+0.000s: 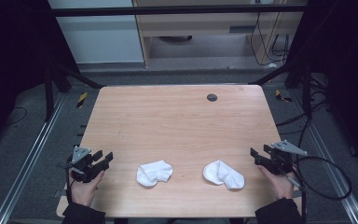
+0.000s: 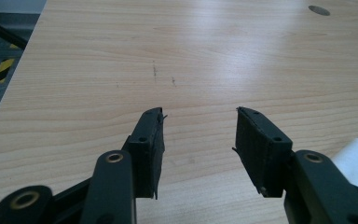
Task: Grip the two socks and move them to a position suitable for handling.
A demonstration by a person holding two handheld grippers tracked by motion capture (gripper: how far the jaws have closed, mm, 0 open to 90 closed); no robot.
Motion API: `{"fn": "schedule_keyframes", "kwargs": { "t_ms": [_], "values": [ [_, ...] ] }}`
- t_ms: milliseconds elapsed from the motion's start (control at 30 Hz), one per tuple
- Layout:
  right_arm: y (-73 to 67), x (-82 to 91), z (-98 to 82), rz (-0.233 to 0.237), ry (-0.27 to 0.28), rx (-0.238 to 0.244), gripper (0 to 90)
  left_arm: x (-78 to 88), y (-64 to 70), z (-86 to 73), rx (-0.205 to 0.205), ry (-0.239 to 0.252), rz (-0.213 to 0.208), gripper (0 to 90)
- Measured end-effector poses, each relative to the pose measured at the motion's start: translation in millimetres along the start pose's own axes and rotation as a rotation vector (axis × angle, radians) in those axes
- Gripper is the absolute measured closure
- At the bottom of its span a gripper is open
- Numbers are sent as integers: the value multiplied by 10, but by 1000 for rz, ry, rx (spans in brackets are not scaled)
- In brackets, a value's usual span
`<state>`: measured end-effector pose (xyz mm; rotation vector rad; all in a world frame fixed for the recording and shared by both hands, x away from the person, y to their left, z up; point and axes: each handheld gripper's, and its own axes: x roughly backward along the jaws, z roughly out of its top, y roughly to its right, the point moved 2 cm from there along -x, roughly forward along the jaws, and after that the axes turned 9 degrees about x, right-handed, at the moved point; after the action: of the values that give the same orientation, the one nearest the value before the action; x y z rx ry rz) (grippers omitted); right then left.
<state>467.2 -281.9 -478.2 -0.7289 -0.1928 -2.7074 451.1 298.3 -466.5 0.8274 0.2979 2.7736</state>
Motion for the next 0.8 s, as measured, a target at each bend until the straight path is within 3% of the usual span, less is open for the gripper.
{"fn": "schedule_keyframes", "kwargs": {
  "t_ms": [167, 300, 467, 633, 800],
  "values": [
    [-95, -3, 31, 3, -19, 74, 433, 9, 54, -7, -11, -16, -8, 485],
    [-210, 34, 71, 23, -12, 117, 424, 22, 171, -19, -42, -27, -31, 465],
    [-330, 80, 122, 49, -18, 117, 413, 12, 318, -43, -75, -45, -57, 448],
    [-410, 127, 131, 67, -28, 154, 408, -14, 460, -47, -104, -52, -81, 436],
    [-454, 225, 173, 89, -8, 144, 432, -68, 715, -51, -140, -57, -117, 423]
  ]
}}
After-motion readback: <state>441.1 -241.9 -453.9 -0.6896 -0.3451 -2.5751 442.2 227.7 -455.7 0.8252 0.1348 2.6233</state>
